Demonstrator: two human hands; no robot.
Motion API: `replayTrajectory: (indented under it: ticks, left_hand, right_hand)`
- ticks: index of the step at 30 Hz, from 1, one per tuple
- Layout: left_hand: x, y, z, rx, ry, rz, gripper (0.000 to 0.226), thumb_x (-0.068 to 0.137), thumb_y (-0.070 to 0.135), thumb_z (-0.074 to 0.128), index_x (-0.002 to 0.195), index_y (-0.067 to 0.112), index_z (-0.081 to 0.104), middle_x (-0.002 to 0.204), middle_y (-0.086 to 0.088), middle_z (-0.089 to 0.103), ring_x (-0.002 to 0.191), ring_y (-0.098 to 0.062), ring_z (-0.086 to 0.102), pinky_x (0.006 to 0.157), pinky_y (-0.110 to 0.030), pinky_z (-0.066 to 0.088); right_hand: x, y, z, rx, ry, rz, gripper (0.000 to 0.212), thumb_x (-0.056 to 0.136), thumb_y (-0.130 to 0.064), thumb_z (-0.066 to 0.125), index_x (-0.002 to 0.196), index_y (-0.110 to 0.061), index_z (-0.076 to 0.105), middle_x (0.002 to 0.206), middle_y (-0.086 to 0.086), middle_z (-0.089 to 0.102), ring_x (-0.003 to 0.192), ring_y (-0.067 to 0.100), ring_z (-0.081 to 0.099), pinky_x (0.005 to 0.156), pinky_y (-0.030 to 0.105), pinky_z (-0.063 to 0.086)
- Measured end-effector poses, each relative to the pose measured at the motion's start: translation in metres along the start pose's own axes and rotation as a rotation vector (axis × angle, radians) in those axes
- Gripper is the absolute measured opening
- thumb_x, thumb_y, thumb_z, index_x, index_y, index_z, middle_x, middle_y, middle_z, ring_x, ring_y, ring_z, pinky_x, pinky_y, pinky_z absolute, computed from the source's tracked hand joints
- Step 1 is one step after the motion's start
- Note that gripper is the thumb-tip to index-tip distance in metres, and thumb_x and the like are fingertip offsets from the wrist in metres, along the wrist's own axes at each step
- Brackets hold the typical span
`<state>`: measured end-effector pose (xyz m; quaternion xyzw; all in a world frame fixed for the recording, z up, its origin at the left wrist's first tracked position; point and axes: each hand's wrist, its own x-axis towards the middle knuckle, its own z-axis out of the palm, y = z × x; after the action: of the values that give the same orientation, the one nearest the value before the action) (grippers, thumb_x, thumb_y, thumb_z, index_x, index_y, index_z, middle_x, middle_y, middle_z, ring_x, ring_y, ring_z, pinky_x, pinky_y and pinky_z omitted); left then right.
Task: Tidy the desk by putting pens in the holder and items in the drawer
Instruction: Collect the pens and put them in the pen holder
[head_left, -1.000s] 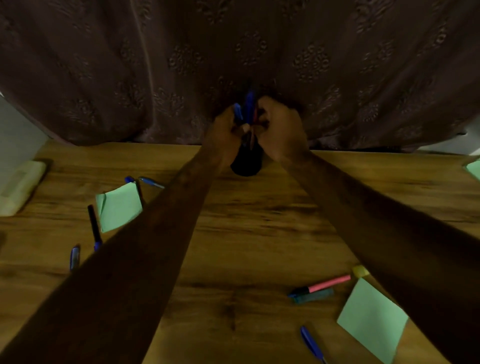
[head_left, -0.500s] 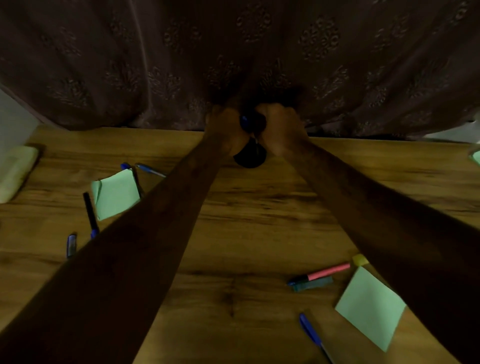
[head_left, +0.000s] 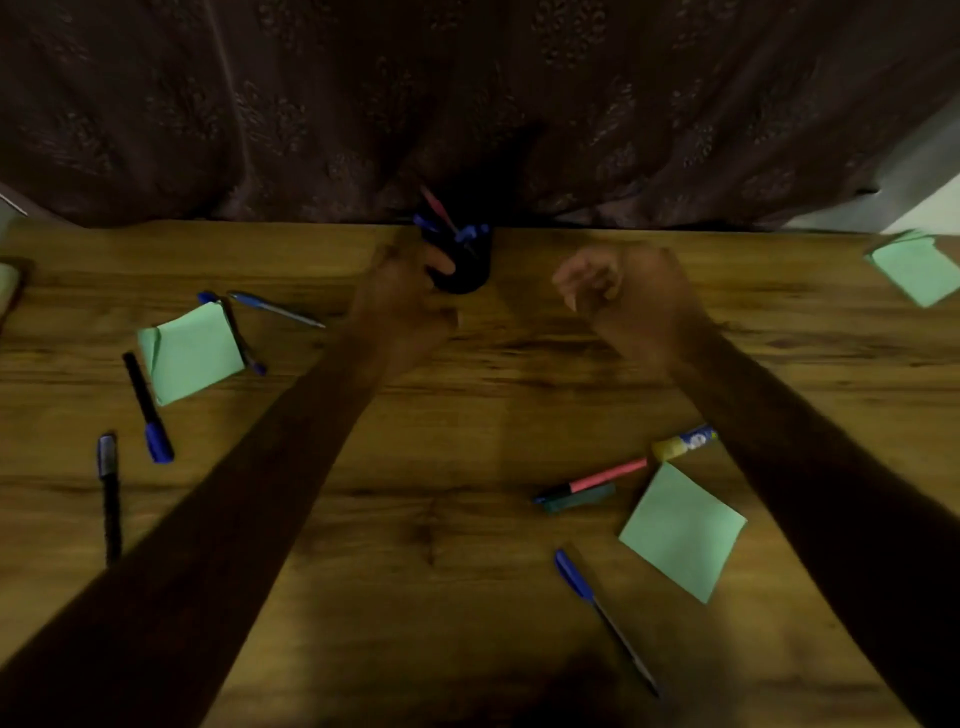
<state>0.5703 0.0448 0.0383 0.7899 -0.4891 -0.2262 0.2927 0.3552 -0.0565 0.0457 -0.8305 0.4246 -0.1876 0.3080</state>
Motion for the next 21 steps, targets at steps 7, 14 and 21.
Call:
replayTrajectory:
  ticks: [7, 14, 21]
  left_hand:
    - [-0.071, -0.01, 0.036, -0.039, -0.368, 0.045, 0.027, 0.084, 0.016, 0.074, 0.106, 0.028, 0.065, 0.111, 0.01, 0.056, 0.089, 0.006, 0.052, 0.064, -0.004, 0.039]
    - [-0.109, -0.013, 0.055, -0.144, -0.378, -0.051, 0.02, 0.087, 0.024, 0.072, 0.105, 0.03, 0.065, 0.109, 0.014, 0.057, 0.093, 0.003, 0.054, 0.068, -0.014, 0.039]
    - [-0.143, -0.022, 0.067, -0.21, -0.342, -0.153, 0.017, 0.087, 0.02, 0.071, 0.102, 0.027, 0.067, 0.099, 0.009, 0.064, 0.091, -0.003, 0.061, 0.072, -0.018, 0.044]
  right_hand:
    - [-0.087, 0.055, -0.001, -0.159, -0.484, 0.088, 0.024, 0.088, -0.016, 0.074, 0.107, -0.03, 0.074, 0.099, -0.013, 0.074, 0.089, -0.005, 0.065, 0.076, 0.019, 0.051]
    - [-0.108, 0.061, 0.012, -0.301, -0.51, 0.063, 0.027, 0.09, -0.014, 0.07, 0.112, -0.029, 0.074, 0.101, -0.015, 0.068, 0.095, 0.004, 0.062, 0.084, 0.024, 0.049]
    - [-0.119, 0.052, 0.013, -0.418, -0.489, -0.073, 0.025, 0.091, -0.014, 0.066, 0.109, -0.028, 0.074, 0.105, -0.01, 0.066, 0.098, 0.009, 0.06, 0.082, 0.025, 0.044]
